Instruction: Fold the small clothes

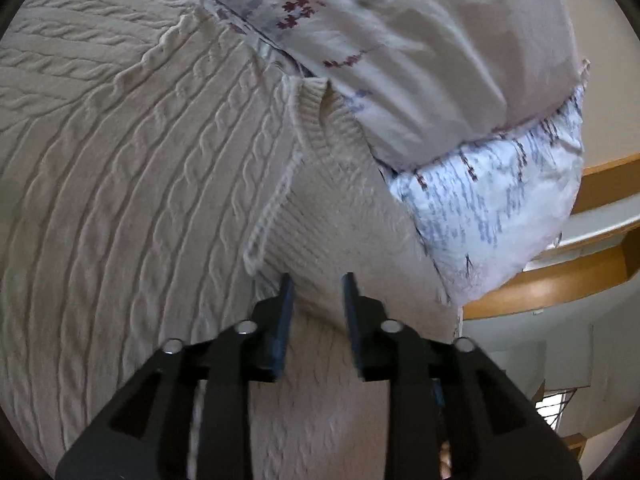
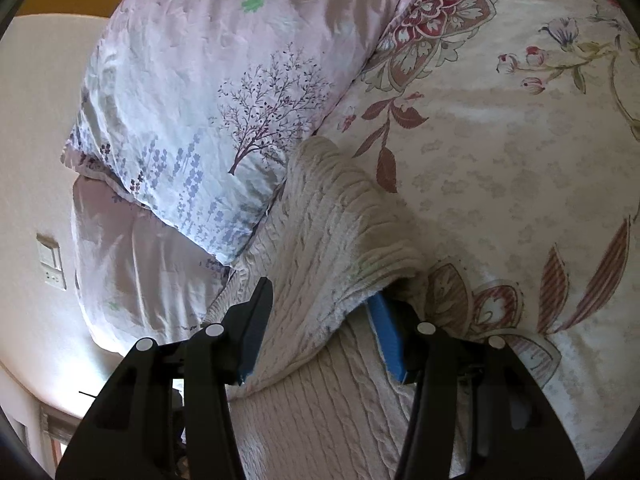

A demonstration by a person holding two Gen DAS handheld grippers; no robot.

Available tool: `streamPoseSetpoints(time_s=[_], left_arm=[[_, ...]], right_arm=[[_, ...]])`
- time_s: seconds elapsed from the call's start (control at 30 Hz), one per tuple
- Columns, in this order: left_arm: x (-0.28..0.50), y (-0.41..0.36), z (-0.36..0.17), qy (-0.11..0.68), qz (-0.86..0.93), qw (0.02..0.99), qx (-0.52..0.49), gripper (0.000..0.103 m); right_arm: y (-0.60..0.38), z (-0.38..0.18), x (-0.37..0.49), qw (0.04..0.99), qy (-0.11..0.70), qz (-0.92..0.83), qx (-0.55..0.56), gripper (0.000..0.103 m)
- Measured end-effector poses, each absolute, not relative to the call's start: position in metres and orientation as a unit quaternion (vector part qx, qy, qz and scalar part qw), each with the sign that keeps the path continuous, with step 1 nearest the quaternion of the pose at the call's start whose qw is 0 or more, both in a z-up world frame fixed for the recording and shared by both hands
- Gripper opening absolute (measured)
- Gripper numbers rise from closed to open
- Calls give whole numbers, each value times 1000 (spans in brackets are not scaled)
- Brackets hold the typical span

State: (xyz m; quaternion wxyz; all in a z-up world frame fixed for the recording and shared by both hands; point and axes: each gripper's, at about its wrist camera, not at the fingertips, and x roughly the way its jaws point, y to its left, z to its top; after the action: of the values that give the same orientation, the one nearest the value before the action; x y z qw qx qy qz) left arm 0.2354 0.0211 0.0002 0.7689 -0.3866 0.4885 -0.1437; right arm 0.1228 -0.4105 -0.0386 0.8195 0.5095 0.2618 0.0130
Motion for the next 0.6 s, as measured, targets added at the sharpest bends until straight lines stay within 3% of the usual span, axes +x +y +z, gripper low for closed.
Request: streamPoseSetpoints(time_s=[0.03,0.17,0.23,0.37,0.4,0.6], left_arm=[[232,20,5,492,-134,776,-371,54],[232,22,11,478,-108,803,-340,56],[242,27,0,484,-112,784,-372,42],[250,29,-9,481,-122,774,-395,24],[252,29,-10,476,-132,771,-402,7],[251,40,2,449,-156,786,-395,6]], right_arm=[[-410,-38,123,821,261,13,507,52],[-408,-39,125,821,261,16,508,52],[-407,-40,125,821,261,15,507,52],[-411,-40,123,821,257,10,510,50],[-411,-40,122,820,257,8,511,47],[-411,-39,124,821,257,-1,509,42]])
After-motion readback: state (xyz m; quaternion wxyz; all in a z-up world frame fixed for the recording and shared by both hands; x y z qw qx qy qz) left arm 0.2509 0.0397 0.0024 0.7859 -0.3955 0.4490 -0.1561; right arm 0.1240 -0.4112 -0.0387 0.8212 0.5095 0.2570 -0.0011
